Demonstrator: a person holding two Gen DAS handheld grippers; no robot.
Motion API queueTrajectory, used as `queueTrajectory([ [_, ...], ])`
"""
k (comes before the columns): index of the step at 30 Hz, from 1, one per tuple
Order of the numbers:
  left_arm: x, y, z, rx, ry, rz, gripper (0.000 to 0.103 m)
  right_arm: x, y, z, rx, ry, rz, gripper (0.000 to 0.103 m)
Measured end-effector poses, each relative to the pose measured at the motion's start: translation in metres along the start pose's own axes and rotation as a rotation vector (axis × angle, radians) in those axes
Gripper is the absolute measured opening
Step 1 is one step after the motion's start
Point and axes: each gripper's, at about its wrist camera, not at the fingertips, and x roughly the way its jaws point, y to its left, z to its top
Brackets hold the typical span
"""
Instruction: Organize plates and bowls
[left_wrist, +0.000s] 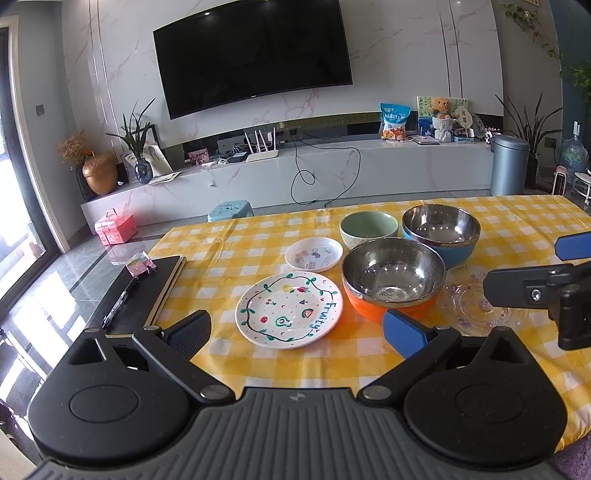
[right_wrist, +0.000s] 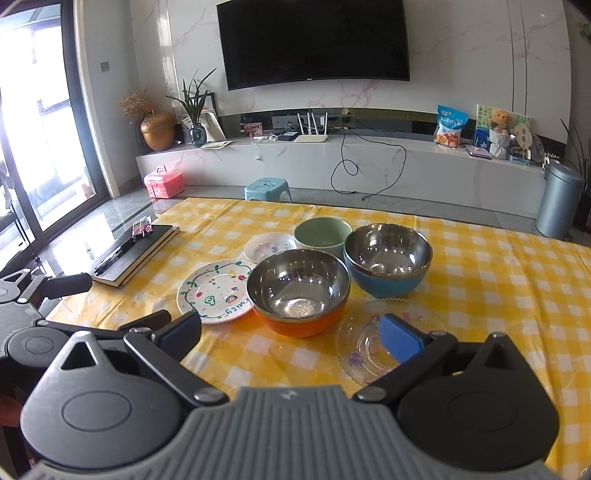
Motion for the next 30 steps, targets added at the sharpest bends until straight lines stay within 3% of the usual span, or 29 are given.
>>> queueTrajectory([
  [30,0.0008,0.0006,-0.0036,0.002,0.015,0.013,0.103,-0.0058,-0.0060,-0.0093,0.068,-0.001,-0.012,0.101],
])
